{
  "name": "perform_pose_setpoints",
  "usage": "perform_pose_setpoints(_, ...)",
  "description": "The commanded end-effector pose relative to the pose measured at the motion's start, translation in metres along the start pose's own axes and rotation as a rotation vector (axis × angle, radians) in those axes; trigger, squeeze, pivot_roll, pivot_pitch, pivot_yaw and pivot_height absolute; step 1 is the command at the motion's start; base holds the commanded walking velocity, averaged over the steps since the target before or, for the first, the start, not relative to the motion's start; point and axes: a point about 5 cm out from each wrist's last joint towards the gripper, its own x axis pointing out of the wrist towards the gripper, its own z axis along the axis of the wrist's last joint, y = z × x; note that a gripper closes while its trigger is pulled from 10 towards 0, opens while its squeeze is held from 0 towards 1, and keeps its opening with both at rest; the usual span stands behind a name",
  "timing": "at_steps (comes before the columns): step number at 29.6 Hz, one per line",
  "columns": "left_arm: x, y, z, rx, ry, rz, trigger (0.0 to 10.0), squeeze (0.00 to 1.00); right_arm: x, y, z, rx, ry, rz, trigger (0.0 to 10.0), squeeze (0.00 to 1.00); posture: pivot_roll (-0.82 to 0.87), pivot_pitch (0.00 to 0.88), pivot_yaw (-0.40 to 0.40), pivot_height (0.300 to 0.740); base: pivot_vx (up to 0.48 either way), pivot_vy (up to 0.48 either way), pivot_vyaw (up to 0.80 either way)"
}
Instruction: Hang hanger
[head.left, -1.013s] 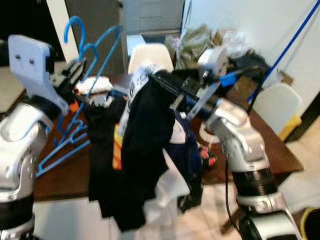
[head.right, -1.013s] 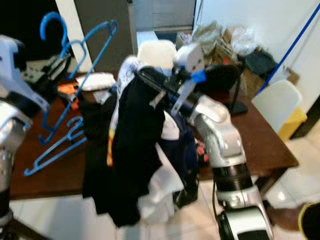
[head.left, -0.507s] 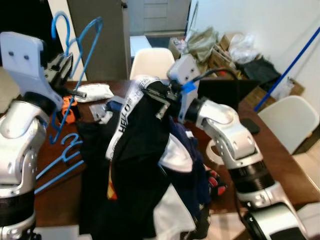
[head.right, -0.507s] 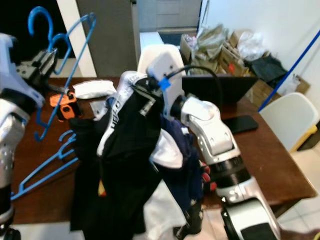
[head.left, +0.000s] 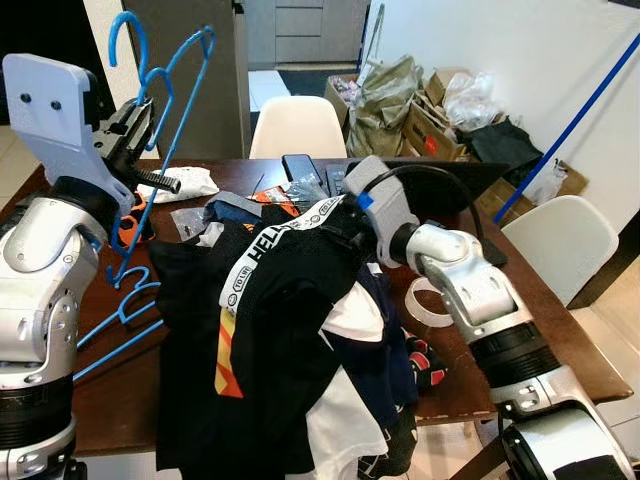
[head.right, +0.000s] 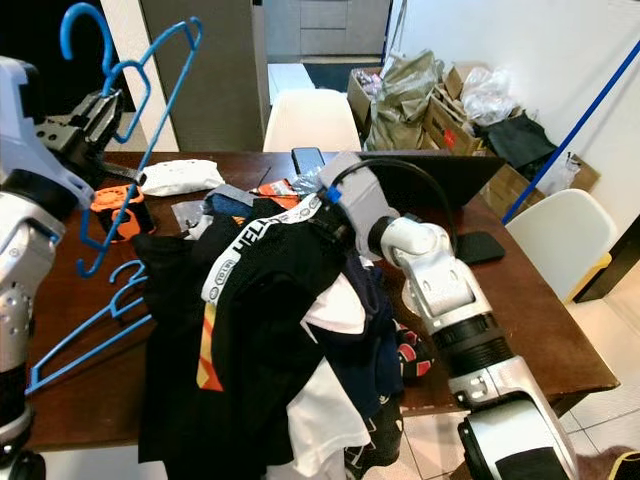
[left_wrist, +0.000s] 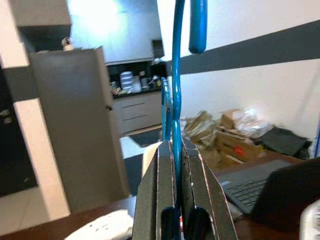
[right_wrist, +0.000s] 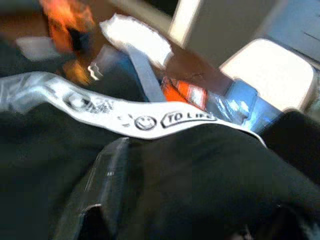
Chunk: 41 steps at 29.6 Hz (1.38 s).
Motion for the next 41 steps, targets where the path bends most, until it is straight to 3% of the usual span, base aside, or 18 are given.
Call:
perform_pose_setpoints(1,0.002,-0.007,0.006,-0.017,-0.013,-0.053,10.0,0.00,-0.008,0.000,0.008,0.065,-0.082,0.072,10.0,1.00,0.09,0.000,-0.037,0.740,0.000,0.000,0.00)
perform_pose_setpoints(3,0.003,-0.008,0.010,-0.024,-0.015,-0.098,10.0,0.00,-0.025,0.007,0.015,0.100,-0.166,0.239,10.0,1.00,0.09,0.000,-0.037,0.740,0.000,0.000,0.00)
perform_pose_setpoints(4,0.003,-0.008,0.010,-0.024,-0.015,-0.098,10.0,0.00,-0.025,0.007,0.015,0.100,-0.166,0.239,10.0,1.00,0.09,0.000,-0.037,0.740,0.000,0.000,0.00)
perform_pose_setpoints(6,0.003,-0.009,0.013,-0.008,-0.011,-0.152,10.0,0.00,-0.046,0.013,0.006,0.063,-0.113,0.404,10.0,1.00,0.09,0.000,-0.036,0.740,0.000,0.000,0.00)
perform_pose_setpoints(7,0.003,-0.011,0.016,0.000,-0.011,-0.195,10.0,0.00,-0.058,0.013,-0.006,0.033,-0.028,0.458,10.0,1.00,0.09,0.000,-0.036,0.740,0.000,0.000,0.00)
perform_pose_setpoints(8,0.003,-0.011,0.016,0.000,-0.011,-0.195,10.0,0.00,-0.058,0.013,-0.006,0.033,-0.028,0.458,10.0,1.00,0.09,0.000,-0.036,0.740,0.000,0.000,0.00)
perform_pose_setpoints(9,0.002,-0.013,0.018,-0.002,-0.015,-0.222,10.0,0.00,-0.062,0.011,-0.009,0.032,-0.008,0.457,10.0,0.55,0.09,0.000,-0.033,0.740,0.000,0.000,0.00)
perform_pose_setpoints(10,0.001,-0.015,0.020,-0.007,-0.019,-0.252,10.0,0.00,-0.066,0.007,-0.010,0.040,-0.001,0.453,10.0,0.33,0.09,0.000,-0.033,0.740,0.000,0.000,0.00)
perform_pose_setpoints(11,0.001,-0.017,0.021,-0.012,-0.022,-0.276,10.0,0.00,-0.069,0.005,-0.010,0.046,-0.001,0.450,10.0,0.26,0.09,0.000,-0.033,0.740,0.000,0.000,0.00)
perform_pose_setpoints(12,0.000,-0.019,0.023,-0.020,-0.027,-0.303,10.0,0.00,-0.072,0.002,-0.009,0.049,-0.007,0.449,10.0,0.06,0.09,0.000,-0.030,0.740,0.000,0.000,0.00)
perform_pose_setpoints(14,-0.001,-0.021,0.025,-0.028,-0.032,-0.326,10.0,0.00,-0.075,0.001,-0.006,0.057,-0.022,0.453,10.0,0.00,0.09,0.000,-0.030,0.740,0.000,0.000,0.00)
perform_pose_setpoints(19,-0.003,-0.025,0.033,-0.041,-0.051,-0.390,10.0,0.00,-0.081,-0.001,0.007,0.100,-0.128,0.475,10.0,0.00,0.09,0.000,-0.029,0.740,0.000,0.000,0.00)
perform_pose_setpoints(21,-0.006,-0.029,0.039,-0.058,-0.059,-0.451,10.0,0.00,-0.088,-0.002,0.021,0.147,-0.257,0.512,10.0,0.00,0.09,0.000,-0.029,0.740,0.000,0.000,0.00)
perform_pose_setpoints(28,-0.009,-0.035,0.039,-0.083,-0.051,-0.501,10.0,0.00,-0.088,-0.006,0.030,0.174,-0.358,0.498,10.0,0.00,0.09,0.000,-0.031,0.740,-0.122,0.000,0.00)
perform_pose_setpoints(33,-0.010,-0.039,0.036,-0.097,-0.042,-0.512,10.0,0.00,-0.083,-0.006,0.029,0.173,-0.365,0.479,10.0,0.00,0.09,0.000,-0.031,0.740,-0.352,0.000,0.00)
perform_pose_setpoints(41,-0.011,-0.056,0.025,-0.164,-0.008,-0.556,10.0,0.00,-0.059,0.013,0.016,0.181,-0.291,0.430,10.0,0.00,0.09,0.000,-0.031,0.740,-0.365,0.000,0.00)
